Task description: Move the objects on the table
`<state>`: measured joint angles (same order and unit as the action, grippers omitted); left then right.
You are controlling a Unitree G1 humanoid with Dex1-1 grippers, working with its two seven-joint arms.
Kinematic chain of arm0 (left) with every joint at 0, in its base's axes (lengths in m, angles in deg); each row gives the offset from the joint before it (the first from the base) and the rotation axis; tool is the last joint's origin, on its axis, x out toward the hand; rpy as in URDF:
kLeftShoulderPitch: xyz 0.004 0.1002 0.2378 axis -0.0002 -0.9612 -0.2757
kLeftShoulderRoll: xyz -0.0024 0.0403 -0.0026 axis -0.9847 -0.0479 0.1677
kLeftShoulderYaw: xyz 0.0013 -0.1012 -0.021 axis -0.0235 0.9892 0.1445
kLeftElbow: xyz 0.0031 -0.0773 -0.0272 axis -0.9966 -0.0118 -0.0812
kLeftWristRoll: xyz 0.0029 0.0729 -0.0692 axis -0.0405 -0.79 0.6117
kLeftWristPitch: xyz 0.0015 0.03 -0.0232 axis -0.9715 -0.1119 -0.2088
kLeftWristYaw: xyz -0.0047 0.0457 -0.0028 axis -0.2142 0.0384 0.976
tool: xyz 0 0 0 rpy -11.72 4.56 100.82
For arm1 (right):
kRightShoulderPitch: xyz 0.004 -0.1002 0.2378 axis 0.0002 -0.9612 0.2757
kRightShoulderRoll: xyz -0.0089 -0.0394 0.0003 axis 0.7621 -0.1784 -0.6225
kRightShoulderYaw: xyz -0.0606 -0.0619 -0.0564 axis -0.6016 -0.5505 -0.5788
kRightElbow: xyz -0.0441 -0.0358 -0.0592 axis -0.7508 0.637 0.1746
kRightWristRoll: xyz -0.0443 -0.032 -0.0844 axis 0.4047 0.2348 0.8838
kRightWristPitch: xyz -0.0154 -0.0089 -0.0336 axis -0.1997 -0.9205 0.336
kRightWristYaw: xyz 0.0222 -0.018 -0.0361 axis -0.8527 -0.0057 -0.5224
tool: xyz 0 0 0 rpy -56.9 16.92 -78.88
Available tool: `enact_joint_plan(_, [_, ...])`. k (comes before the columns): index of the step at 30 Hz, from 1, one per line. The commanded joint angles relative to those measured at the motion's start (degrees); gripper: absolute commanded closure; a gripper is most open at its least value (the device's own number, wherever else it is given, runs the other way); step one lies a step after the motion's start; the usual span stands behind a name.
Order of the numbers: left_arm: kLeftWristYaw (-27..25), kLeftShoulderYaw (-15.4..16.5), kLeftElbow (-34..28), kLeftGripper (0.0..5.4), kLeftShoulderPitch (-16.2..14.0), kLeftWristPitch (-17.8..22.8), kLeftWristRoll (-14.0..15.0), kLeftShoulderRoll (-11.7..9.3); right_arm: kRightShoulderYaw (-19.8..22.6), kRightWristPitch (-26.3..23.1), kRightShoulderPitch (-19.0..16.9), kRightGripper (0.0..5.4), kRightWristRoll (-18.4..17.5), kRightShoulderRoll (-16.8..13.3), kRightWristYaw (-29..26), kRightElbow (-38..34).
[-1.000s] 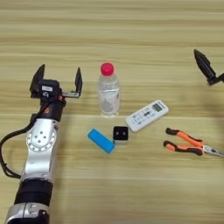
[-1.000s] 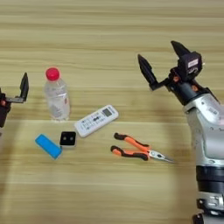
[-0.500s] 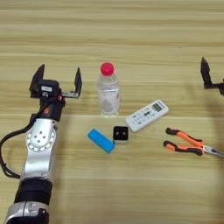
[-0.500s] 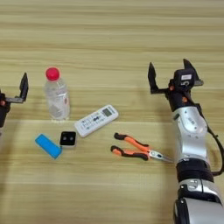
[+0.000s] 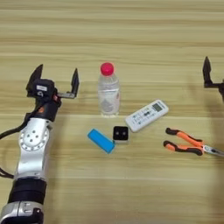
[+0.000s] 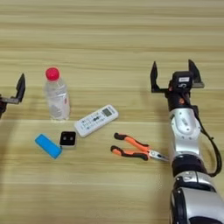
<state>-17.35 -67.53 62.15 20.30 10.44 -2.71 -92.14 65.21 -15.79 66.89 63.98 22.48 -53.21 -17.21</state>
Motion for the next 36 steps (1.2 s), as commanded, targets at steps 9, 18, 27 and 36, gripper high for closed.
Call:
enact_joint_plan(9, [-11.5,-0.1,-9.7,0.00,-2.4,8.1,7.8,-5.5,-1.5,-0.6,1.2,0.04,1.1,0.7,2.1,0.4])
enact_joint_plan(18, [-20.6,-1.6,-21.2,0.00,-7.7,15.9,18.5,-5.9,-2.5,-1.6,1.2,0.04,2.0,1.2,3.2,0.1])
enact_joint_plan(27, [-22.4,-3.9,-25.2,0.00,-9.1,20.2,20.1,-4.8,-3.0,-2.2,0.9,0.04,2.0,1.4,3.4,-0.5])
enact_joint_plan(36, [-22.3,-7.9,-21.8,0.00,-5.9,21.4,17.3,-3.1,-3.2,-2.0,0.9,0.04,1.9,1.4,3.4,-0.3])
